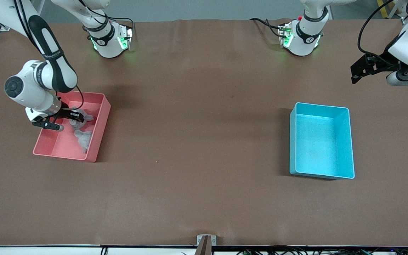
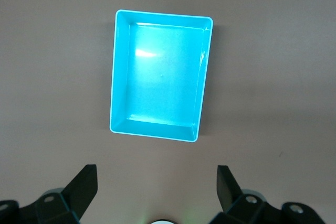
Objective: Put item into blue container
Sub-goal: 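Carry the plush to mid-table with the right gripper while the left gripper approaches, then release the plush with the right gripper while the left gripper grasps it, then carry the plush to the blue box while the right gripper grasps another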
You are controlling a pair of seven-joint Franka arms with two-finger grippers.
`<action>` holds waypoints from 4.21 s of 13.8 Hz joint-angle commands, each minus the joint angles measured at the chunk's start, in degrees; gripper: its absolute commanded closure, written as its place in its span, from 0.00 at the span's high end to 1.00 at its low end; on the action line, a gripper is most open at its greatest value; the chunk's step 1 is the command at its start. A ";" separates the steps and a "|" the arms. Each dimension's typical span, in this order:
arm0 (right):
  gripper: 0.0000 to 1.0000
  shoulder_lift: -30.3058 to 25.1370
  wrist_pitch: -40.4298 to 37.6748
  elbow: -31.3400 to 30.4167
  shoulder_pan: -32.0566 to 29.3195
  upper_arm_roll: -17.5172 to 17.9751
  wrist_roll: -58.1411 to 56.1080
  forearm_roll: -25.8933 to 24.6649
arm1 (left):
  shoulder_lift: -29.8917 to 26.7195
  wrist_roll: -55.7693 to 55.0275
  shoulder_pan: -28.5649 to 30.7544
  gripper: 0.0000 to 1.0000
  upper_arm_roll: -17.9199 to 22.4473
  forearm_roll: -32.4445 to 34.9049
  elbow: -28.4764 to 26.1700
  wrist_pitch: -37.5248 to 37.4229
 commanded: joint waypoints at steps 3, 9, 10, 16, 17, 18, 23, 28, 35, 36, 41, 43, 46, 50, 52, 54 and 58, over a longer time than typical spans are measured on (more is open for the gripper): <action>0.00 -2.87 -33.51 23.08 1.46 1.04 10.68 0.71 | -0.21 1.40 0.50 1.00 -0.30 0.04 -0.71 0.97; 0.00 -5.16 -33.33 25.49 14.73 10.86 50.56 6.15 | -0.21 1.40 0.50 1.00 -0.30 0.04 -0.88 1.14; 0.00 -4.72 -30.25 25.57 17.36 12.37 57.86 6.16 | -0.21 1.40 0.50 1.00 -0.30 0.04 -0.88 1.14; 0.00 14.83 -14.05 37.65 38.81 13.17 96.71 -1.10 | 0.49 0.43 0.23 1.00 -0.48 0.04 -3.69 3.95; 0.00 20.19 -14.14 43.27 41.36 13.17 102.69 -3.92 | 0.93 0.43 0.06 1.00 -0.65 0.04 -3.78 3.95; 0.00 24.51 -14.14 47.24 43.30 13.17 106.84 -6.13 | 1.54 0.43 -0.12 1.00 -0.83 0.04 -4.39 3.95; 0.01 34.92 -9.05 52.12 47.09 12.82 115.59 -11.24 | 8.20 -1.40 -2.57 1.00 -2.84 -0.05 -5.89 7.20; 1.00 35.37 -9.13 52.38 45.87 12.65 114.63 -12.39 | 18.23 -16.33 -8.45 1.00 -4.17 -0.31 -5.81 15.54; 1.00 22.11 -25.81 50.45 31.65 13.35 83.29 -9.94 | 27.99 -38.21 -18.74 1.00 -4.17 -0.49 -5.63 27.93; 1.00 19.13 -27.57 48.36 28.58 13.35 76.20 -8.62 | 29.31 -41.72 -20.40 1.00 -4.08 -0.49 -5.37 29.51; 1.00 5.67 -26.45 32.01 9.87 13.44 39.64 -6.77 | 38.26 -52.02 -28.75 1.00 -4.08 -0.40 -2.21 42.43; 1.00 4.52 -24.61 28.93 1.87 13.26 24.08 -0.64 | 42.65 -56.76 -31.48 1.00 -4.08 -0.31 0.42 48.04; 1.00 5.13 -15.33 22.18 -6.93 13.18 7.18 4.20 | 45.83 -59.60 -33.78 0.99 -3.99 -0.05 0.52 55.61; 1.00 11.26 -3.33 16.70 -13.19 13.18 -8.47 16.92 | 48.30 -60.04 -34.57 0.91 -3.99 0.04 0.52 59.75; 1.00 13.82 -3.15 16.61 -13.99 13.00 -16.74 26.42 | 49.27 -59.69 -34.57 0.80 -3.73 0.39 0.52 60.38; 1.00 15.58 -3.33 16.61 -15.30 13.09 -18.62 29.26 | 49.36 -59.60 -34.31 0.58 -3.64 0.39 0.35 60.38; 1.00 15.94 -5.60 16.61 -15.66 13.09 -18.53 31.81 | 46.47 -59.25 -33.34 0.00 -2.33 0.48 0.26 55.22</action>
